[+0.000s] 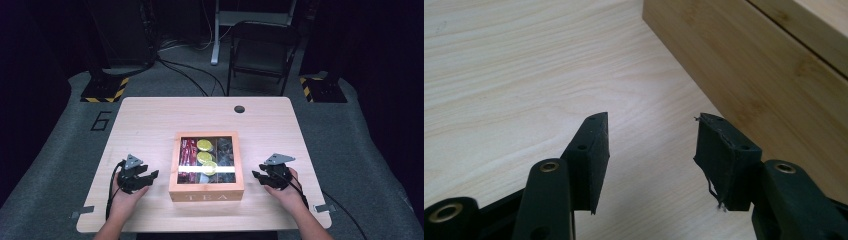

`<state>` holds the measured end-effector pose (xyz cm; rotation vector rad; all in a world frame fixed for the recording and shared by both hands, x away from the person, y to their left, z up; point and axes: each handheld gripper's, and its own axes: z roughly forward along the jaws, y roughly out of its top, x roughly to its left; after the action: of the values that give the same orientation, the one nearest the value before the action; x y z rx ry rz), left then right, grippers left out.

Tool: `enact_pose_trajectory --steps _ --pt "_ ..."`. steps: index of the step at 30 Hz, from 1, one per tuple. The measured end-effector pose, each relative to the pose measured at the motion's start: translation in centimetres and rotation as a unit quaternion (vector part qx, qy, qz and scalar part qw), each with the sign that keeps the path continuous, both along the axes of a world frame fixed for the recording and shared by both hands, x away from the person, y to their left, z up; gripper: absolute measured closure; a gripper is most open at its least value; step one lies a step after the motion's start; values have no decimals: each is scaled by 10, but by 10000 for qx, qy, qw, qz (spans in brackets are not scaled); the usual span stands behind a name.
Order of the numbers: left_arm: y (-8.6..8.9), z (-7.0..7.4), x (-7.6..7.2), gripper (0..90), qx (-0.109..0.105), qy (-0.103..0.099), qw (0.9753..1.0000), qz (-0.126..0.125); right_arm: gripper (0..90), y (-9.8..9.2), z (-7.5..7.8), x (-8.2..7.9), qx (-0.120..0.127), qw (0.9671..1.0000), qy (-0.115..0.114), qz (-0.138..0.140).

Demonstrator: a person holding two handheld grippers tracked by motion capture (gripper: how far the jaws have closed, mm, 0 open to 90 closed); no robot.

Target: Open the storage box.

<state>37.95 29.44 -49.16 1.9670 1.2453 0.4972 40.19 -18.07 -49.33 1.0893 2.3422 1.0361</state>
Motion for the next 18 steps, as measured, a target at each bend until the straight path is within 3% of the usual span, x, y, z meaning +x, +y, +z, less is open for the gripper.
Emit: enact_pose_trajectory --steps 3,12,18 --pt "-3 3 -3 492 -28 66 9999 -123 584 -1 4 -3 -13 10000 6 35" --pt "-7 11 -10 508 -158 55 9998 -131 623 -4 19 -6 191 9997 78 -120" --pt "-8 18 -13 509 -204 46 9996 -193 685 2 36 -14 253 9996 93 61"
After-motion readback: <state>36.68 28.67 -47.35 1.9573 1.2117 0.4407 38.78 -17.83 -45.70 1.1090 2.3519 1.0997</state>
